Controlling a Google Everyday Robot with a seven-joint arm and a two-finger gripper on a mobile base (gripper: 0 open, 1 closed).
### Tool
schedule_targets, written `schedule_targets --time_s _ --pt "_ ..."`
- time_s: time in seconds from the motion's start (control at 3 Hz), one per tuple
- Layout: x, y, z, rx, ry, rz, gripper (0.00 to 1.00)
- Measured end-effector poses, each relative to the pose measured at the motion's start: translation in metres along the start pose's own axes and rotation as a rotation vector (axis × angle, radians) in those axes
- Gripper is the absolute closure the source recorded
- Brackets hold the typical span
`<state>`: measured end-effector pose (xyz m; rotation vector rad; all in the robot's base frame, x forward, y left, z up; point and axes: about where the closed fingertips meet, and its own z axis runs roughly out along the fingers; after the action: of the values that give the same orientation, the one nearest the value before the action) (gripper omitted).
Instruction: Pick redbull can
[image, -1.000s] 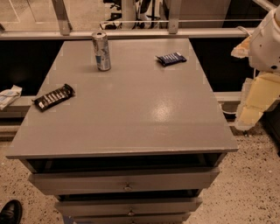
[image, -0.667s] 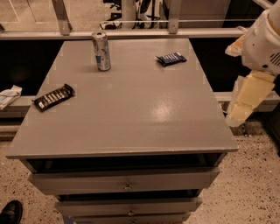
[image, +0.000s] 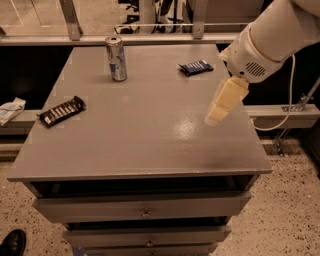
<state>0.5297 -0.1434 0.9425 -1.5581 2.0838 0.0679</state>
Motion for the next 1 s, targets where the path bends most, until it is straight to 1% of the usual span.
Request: schedule_targets --time_s 0.33,0.67,1.0 --pt "-0.029 -0.028 0.041 0.008 -0.12 0.037 0.0" --pt "-0.06 -0.056 0.082 0.001 -0.236 0.073 0.0" --pt "-0.1 -0.086 0.128 -0.025 -0.355 0.122 0.0"
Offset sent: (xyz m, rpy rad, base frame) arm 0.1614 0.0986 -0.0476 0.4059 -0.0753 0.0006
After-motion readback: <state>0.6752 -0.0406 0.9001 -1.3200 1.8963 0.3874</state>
